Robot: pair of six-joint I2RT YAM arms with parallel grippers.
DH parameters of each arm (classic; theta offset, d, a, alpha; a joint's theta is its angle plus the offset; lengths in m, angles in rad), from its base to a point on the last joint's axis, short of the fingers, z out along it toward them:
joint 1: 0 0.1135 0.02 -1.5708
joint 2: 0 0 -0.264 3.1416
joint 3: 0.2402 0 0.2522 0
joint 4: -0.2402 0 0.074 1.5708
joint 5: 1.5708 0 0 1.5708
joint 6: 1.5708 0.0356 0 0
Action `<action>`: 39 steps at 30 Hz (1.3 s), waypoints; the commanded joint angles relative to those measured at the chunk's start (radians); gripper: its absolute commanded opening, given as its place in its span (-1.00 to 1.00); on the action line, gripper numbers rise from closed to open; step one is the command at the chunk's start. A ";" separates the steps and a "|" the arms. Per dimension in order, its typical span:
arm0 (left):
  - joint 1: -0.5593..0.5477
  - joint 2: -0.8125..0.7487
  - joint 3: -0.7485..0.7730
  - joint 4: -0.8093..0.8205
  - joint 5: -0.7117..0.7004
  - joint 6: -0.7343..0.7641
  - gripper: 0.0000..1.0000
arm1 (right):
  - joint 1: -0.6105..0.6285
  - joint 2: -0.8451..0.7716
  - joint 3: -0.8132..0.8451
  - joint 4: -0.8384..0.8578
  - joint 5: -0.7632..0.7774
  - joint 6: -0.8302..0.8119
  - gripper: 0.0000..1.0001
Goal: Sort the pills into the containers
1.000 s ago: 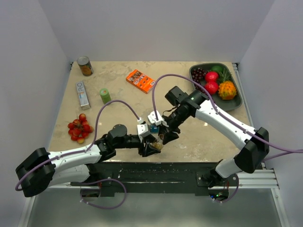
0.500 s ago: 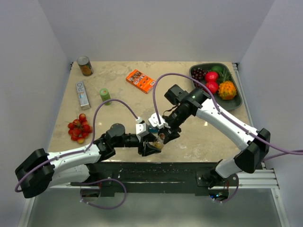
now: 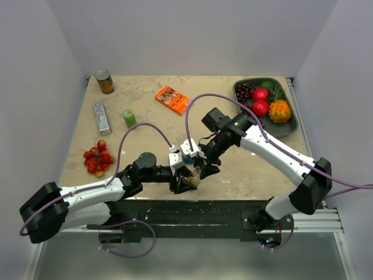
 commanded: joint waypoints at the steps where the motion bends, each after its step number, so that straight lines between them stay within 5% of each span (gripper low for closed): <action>1: -0.005 0.000 0.027 0.024 0.000 -0.001 -1.00 | -0.006 -0.040 0.016 0.123 0.012 0.111 0.21; 5: -0.005 -0.005 0.021 0.020 -0.020 -0.001 -1.00 | -0.013 -0.041 0.058 0.111 -0.004 0.195 0.54; 10: -0.005 -0.020 0.012 0.016 -0.045 -0.003 -1.00 | -0.014 -0.038 0.088 0.125 0.023 0.319 0.59; 32: 0.003 -0.066 -0.007 0.005 -0.079 0.000 -1.00 | -0.017 -0.061 -0.020 0.168 0.143 0.406 0.54; 39: 0.006 -0.068 -0.008 0.007 -0.079 -0.001 -1.00 | -0.020 -0.046 -0.018 0.149 0.108 0.403 0.20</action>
